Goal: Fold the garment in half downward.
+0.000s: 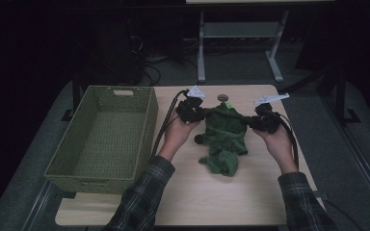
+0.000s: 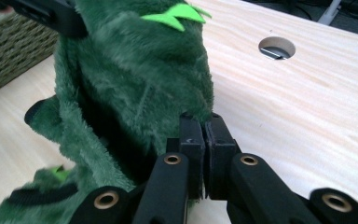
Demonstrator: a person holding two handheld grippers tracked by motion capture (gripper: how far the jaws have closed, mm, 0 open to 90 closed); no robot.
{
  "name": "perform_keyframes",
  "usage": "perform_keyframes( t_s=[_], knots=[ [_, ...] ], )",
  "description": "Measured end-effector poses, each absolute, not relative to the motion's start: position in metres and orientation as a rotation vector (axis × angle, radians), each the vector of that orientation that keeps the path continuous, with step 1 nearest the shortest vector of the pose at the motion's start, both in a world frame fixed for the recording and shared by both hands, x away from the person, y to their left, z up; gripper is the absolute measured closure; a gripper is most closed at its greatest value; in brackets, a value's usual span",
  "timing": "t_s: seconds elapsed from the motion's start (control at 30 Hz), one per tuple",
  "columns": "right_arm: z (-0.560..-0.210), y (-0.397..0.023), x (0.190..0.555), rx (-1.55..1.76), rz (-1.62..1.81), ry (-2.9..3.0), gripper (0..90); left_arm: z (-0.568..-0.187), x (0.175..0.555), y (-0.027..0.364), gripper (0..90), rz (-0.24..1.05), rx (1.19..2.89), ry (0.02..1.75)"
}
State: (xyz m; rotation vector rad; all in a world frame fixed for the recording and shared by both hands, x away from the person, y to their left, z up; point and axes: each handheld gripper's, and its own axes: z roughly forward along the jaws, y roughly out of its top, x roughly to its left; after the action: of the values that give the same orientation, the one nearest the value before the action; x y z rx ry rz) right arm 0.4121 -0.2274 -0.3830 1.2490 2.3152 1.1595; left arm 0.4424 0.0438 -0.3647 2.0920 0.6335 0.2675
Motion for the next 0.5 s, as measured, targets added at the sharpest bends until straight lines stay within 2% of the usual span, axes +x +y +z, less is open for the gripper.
perform_keyframes(
  t_s=[0.5],
  knots=[
    [-0.387, -0.231, 0.364, 1.165, 1.232, 2.339, 87.4, -0.364, 0.396, 0.049, 86.5, 0.269, 2.078, 0.560]
  ],
)
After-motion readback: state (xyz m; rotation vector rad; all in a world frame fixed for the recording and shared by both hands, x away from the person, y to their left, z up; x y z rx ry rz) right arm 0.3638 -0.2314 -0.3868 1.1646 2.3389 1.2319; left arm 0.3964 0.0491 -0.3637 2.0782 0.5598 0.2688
